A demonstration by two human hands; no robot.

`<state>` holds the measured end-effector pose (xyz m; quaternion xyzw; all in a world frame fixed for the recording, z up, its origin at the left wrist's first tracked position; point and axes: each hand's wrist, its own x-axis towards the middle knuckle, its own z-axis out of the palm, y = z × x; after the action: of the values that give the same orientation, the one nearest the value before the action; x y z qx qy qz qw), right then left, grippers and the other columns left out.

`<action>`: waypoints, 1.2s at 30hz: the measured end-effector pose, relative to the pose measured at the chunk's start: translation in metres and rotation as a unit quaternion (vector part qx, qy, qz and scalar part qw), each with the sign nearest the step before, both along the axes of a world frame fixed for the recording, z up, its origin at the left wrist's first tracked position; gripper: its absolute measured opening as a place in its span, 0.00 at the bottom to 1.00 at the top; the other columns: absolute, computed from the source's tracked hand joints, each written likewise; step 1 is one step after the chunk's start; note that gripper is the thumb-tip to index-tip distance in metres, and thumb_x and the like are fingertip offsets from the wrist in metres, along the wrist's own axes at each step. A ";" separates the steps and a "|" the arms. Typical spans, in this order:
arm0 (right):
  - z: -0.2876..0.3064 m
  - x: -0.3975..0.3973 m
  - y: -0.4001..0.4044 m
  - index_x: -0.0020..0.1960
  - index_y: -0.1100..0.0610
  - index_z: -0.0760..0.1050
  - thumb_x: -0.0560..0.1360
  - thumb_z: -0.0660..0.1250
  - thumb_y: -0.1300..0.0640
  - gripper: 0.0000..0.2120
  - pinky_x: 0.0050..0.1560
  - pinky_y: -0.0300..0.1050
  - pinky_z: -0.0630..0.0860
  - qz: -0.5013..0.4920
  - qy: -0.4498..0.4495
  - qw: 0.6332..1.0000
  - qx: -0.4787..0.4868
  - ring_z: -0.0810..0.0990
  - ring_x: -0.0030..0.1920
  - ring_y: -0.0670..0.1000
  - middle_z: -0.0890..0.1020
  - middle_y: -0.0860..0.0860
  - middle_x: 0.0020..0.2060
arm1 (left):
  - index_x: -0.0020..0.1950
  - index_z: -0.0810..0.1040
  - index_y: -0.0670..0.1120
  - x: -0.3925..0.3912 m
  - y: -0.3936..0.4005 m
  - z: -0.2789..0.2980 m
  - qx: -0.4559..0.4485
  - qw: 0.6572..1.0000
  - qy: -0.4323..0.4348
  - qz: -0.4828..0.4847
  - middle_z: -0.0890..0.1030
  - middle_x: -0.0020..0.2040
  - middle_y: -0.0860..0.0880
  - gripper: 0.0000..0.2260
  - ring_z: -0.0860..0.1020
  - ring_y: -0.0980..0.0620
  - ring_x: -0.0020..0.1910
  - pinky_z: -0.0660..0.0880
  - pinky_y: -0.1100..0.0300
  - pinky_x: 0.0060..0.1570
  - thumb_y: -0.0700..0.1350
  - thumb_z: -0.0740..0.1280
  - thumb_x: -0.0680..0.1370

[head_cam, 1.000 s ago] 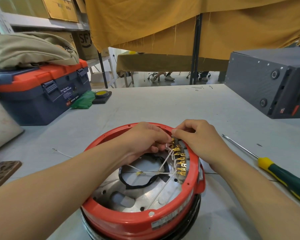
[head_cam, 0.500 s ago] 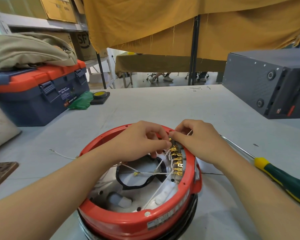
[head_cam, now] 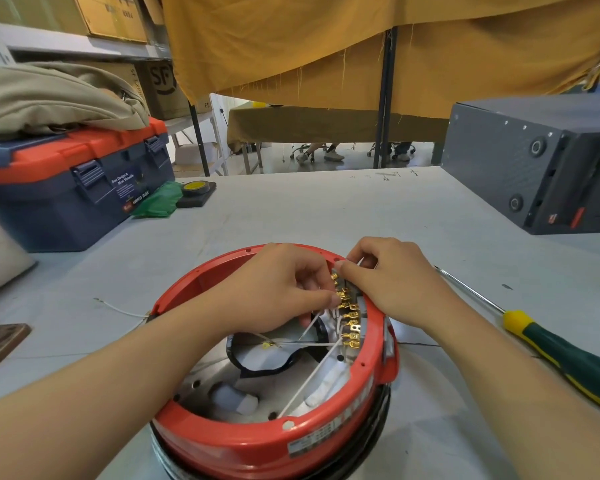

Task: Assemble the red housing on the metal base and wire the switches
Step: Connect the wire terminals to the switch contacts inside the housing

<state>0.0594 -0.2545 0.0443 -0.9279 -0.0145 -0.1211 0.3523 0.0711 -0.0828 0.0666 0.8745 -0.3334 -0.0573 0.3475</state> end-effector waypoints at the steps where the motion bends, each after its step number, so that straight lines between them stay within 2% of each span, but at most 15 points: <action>1: 0.000 0.000 0.000 0.43 0.52 0.78 0.74 0.66 0.46 0.09 0.30 0.37 0.65 0.001 0.000 1.000 0.001 0.75 0.35 0.43 0.79 0.47 0.35 | 0.37 0.79 0.48 0.000 0.000 0.000 0.001 1.000 -0.002 0.003 0.79 0.25 0.54 0.06 0.78 0.58 0.26 0.73 0.68 0.32 0.44 0.71 0.74; 6: -0.001 0.000 0.000 0.43 0.53 0.78 0.74 0.66 0.46 0.10 0.31 0.38 0.66 0.006 -0.001 1.000 0.005 0.75 0.35 0.44 0.78 0.47 0.35 | 0.35 0.76 0.49 -0.003 -0.002 0.000 0.009 1.000 -0.014 0.010 0.79 0.24 0.51 0.08 0.77 0.58 0.25 0.71 0.70 0.31 0.45 0.70 0.74; 11: -0.002 0.001 0.000 0.42 0.53 0.78 0.73 0.66 0.47 0.09 0.30 0.38 0.65 0.005 -0.007 1.000 0.010 0.75 0.35 0.44 0.77 0.46 0.33 | 0.35 0.76 0.47 -0.005 -0.003 0.000 0.010 1.000 -0.022 0.017 0.79 0.23 0.52 0.08 0.77 0.57 0.23 0.69 0.70 0.29 0.43 0.70 0.74; 15: -0.002 0.002 0.000 0.42 0.52 0.78 0.73 0.66 0.47 0.09 0.31 0.39 0.65 0.005 -0.006 1.000 0.014 0.75 0.35 0.45 0.78 0.47 0.33 | 0.35 0.75 0.47 -0.006 -0.005 0.000 0.007 1.000 -0.019 0.024 0.78 0.23 0.54 0.09 0.77 0.56 0.23 0.71 0.68 0.29 0.43 0.69 0.75; 19: -0.003 0.002 -0.001 0.41 0.52 0.77 0.73 0.66 0.47 0.09 0.31 0.39 0.64 0.009 -0.006 1.000 0.018 0.75 0.34 0.44 0.78 0.47 0.31 | 0.35 0.76 0.47 -0.006 -0.005 -0.003 -0.009 1.000 -0.004 0.026 0.79 0.26 0.52 0.09 0.78 0.55 0.23 0.72 0.68 0.28 0.44 0.69 0.75; 25: -0.002 0.002 -0.002 0.41 0.50 0.76 0.74 0.65 0.45 0.10 0.30 0.37 0.62 0.016 0.003 1.000 0.012 0.74 0.34 0.42 0.77 0.46 0.32 | 0.40 0.78 0.46 0.000 -0.001 -0.001 -0.009 1.000 0.026 0.001 0.81 0.30 0.50 0.05 0.80 0.53 0.28 0.73 0.65 0.35 0.43 0.68 0.76; 28: -0.003 0.003 -0.002 0.41 0.50 0.76 0.74 0.65 0.45 0.10 0.30 0.38 0.63 0.016 0.002 1.000 0.011 0.74 0.35 0.43 0.77 0.47 0.32 | 0.43 0.80 0.47 0.000 0.003 0.001 0.001 0.999 0.030 -0.012 0.81 0.33 0.51 0.06 0.80 0.54 0.30 0.72 0.69 0.35 0.39 0.65 0.77; 36: -0.004 0.004 -0.002 0.43 0.51 0.77 0.73 0.65 0.43 0.11 0.32 0.41 0.68 0.013 -0.006 1.000 0.000 0.77 0.36 0.47 0.79 0.49 0.35 | 0.44 0.81 0.47 -0.002 0.003 0.003 0.019 0.999 -0.023 -0.013 0.82 0.33 0.52 0.05 0.79 0.57 0.30 0.71 0.72 0.34 0.40 0.66 0.77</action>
<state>0.0631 -0.2562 0.0400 -0.9268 -0.0284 -0.1226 0.3538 0.0692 -0.0793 0.0699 0.8776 -0.3511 -0.0481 0.3227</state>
